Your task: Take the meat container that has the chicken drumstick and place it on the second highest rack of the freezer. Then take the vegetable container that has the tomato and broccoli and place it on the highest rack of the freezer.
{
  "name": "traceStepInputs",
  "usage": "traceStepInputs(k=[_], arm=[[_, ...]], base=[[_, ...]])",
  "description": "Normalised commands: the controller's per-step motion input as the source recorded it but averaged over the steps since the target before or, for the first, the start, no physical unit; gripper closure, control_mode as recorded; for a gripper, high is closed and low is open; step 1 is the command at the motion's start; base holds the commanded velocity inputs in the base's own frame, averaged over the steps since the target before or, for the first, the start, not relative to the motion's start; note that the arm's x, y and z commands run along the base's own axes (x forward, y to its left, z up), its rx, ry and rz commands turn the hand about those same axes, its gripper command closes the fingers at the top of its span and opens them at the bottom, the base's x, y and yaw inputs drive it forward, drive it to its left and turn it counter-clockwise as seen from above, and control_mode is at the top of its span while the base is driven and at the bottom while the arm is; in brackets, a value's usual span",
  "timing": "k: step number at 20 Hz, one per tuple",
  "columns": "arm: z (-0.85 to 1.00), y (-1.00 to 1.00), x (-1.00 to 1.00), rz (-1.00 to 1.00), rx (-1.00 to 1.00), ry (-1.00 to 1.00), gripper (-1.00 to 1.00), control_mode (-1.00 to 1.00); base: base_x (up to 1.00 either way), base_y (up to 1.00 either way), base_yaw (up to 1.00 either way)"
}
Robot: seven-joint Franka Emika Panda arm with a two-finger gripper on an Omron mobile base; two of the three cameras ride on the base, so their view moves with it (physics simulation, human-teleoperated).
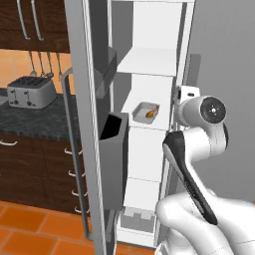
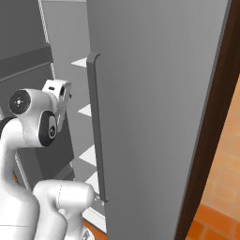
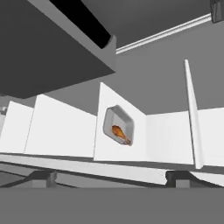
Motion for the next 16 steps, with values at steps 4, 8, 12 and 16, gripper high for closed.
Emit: traceStepInputs(k=[4, 8, 12, 16], arm=[[-0.01, 0.00, -0.56, 0.00, 0.00, -0.03, -1.00, -1.00], [0.00, 0.00, 0.00, 0.00, 0.00, 0.00, -1.00, 1.00], [0.00, 0.00, 0.00, 0.00, 0.00, 0.00, -1.00, 1.00], [0.00, 0.00, 0.00, 0.00, 0.00, 0.00, -1.00, 1.00]], base=[[0.00, 0.00, 0.00], [-1.00, -0.05, 0.00], [-0.98, -0.31, 0.07], [-0.88, -0.43, 0.31]])
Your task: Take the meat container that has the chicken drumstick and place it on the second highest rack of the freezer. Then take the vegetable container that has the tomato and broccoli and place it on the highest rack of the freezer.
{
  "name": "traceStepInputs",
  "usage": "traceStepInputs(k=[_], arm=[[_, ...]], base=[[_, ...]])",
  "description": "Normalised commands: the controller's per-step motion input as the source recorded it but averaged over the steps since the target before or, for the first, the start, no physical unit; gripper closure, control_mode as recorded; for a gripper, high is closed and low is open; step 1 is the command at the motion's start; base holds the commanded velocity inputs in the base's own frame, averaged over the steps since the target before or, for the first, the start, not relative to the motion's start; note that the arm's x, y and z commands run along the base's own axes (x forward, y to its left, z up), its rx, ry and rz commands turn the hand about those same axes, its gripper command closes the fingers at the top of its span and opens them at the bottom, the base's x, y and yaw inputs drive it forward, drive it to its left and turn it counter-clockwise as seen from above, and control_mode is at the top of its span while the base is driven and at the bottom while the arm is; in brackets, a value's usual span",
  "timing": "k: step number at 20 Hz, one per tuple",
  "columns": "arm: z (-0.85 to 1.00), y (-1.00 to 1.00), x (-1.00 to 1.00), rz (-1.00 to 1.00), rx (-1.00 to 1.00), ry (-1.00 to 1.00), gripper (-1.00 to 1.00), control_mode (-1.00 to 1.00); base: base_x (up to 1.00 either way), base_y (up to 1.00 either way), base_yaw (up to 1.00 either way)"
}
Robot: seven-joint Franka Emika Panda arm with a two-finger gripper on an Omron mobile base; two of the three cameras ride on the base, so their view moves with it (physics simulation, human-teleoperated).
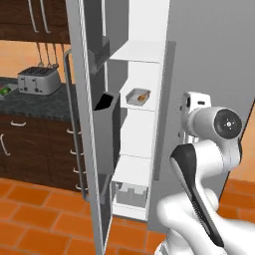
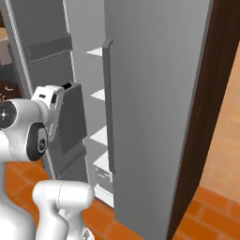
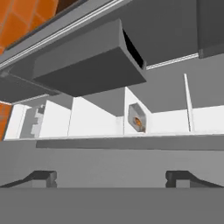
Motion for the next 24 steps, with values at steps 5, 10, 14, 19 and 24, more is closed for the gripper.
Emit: traceStepInputs(k=[5, 10, 14, 19, 24], arm=[[0.00, 0.00, 0.00, 0.00, 0.00, 0.00, -1.00, 1.00], [0.00, 0.00, 0.00, 0.00, 0.00, 0.00, -1.00, 1.00], [0.00, 0.00, 0.00, 0.00, 0.00, 0.00, -1.00, 1.00], [0.00, 0.00, 0.00, 0.00, 0.00, 0.00, -1.00, 1.00], [0.00, 0.00, 0.00, 0.00, 0.00, 0.00, -1.00, 1.00]], base=[[-0.27, -0.17, 0.57], [0.21, -0.13, 0.47], [-0.07, -0.39, 0.43], [-0.44, -0.17, 0.60], [-0.12, -0.01, 0.67]])
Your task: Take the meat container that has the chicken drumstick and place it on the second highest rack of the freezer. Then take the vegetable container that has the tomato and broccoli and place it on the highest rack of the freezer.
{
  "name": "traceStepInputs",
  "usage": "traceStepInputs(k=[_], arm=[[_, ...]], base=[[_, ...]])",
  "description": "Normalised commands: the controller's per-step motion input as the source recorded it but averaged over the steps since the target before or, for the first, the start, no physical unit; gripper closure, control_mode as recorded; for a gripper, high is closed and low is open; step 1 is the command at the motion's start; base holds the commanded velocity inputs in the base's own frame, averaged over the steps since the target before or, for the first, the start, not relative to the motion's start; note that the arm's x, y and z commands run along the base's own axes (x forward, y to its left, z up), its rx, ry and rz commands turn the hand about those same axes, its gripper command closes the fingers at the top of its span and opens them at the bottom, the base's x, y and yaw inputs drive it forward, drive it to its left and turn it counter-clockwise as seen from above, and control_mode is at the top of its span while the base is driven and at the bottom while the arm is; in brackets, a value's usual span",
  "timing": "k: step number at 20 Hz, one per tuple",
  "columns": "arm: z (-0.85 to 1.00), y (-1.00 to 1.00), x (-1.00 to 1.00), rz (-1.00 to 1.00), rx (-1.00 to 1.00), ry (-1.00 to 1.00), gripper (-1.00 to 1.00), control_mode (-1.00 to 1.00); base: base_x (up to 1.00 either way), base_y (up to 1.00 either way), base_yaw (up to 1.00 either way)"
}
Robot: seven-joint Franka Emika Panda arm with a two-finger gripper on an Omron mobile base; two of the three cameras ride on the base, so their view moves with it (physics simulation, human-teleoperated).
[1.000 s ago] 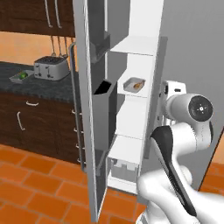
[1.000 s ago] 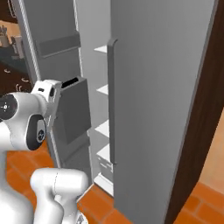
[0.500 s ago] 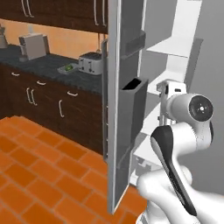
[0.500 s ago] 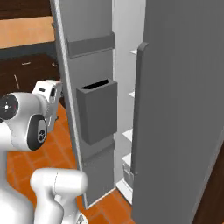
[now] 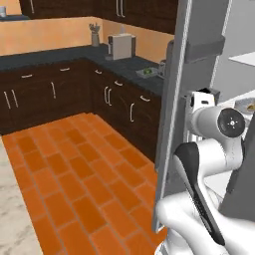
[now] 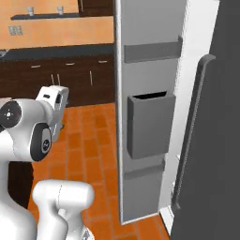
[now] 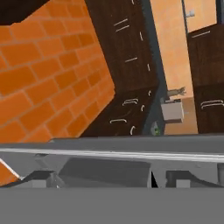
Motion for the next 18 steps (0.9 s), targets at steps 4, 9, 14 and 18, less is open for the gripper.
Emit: traceStepInputs(k=[4, 9, 14, 18], arm=[[0.00, 0.00, 0.00, 0.00, 0.00, 0.00, -1.00, 1.00], [0.00, 0.00, 0.00, 0.00, 0.00, 0.00, -1.00, 1.00], [0.00, 0.00, 0.00, 0.00, 0.00, 0.00, -1.00, 1.00], [0.00, 0.00, 0.00, 0.00, 0.00, 0.00, -1.00, 1.00]], base=[[0.16, 0.19, 0.62], [0.83, 0.27, 0.34], [1.00, 0.51, 0.14], [1.00, 0.55, 0.02]])
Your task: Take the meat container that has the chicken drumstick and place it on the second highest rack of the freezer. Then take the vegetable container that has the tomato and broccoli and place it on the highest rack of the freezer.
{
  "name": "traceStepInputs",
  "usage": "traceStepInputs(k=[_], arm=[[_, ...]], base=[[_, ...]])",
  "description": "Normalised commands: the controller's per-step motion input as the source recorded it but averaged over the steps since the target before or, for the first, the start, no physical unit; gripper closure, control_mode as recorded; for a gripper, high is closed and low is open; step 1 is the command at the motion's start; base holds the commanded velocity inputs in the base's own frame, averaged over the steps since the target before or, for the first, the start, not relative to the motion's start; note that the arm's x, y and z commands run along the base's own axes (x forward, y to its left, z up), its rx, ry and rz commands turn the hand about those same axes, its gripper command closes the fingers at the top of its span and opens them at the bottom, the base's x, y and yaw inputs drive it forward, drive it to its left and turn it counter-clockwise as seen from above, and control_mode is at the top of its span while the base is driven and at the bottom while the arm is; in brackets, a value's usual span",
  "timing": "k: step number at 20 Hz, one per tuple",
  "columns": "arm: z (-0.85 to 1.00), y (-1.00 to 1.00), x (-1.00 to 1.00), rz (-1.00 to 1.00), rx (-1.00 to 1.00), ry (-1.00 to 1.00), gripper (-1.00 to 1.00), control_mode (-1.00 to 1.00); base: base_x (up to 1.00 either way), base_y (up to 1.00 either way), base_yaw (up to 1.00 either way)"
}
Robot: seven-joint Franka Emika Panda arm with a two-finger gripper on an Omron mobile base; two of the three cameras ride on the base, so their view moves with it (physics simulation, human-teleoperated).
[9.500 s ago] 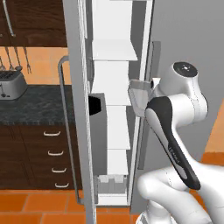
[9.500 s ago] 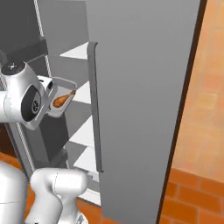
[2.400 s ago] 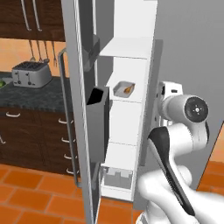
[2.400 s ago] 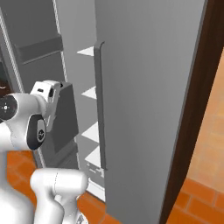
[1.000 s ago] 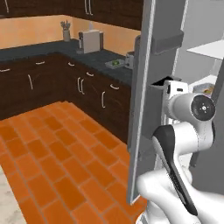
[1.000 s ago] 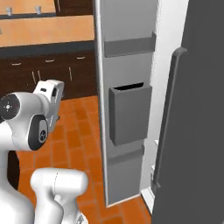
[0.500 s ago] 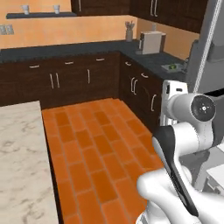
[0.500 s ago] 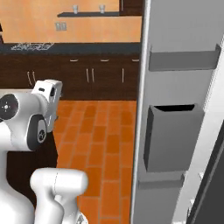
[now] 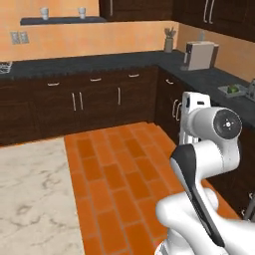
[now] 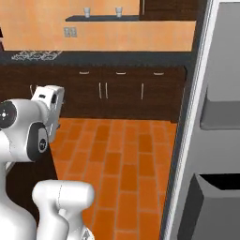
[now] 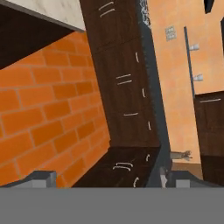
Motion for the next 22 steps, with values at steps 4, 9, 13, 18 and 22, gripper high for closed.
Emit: traceStepInputs(k=[4, 9, 13, 18, 22], arm=[[0.00, 0.00, 0.00, 0.00, 0.00, 0.00, -1.00, 1.00], [0.00, 0.00, 0.00, 0.00, 0.00, 0.00, -1.00, 1.00], [0.00, 0.00, 0.00, 0.00, 0.00, 0.00, -1.00, 1.00], [0.00, 0.00, 0.00, 0.00, 0.00, 0.00, -1.00, 1.00], [0.00, 0.00, 0.00, 0.00, 0.00, 0.00, -1.00, 1.00]], base=[[1.00, 0.24, -0.19], [1.00, 0.00, -0.40], [0.97, -0.01, -0.44], [0.75, -0.08, -0.47], [0.49, -0.20, -0.53]])
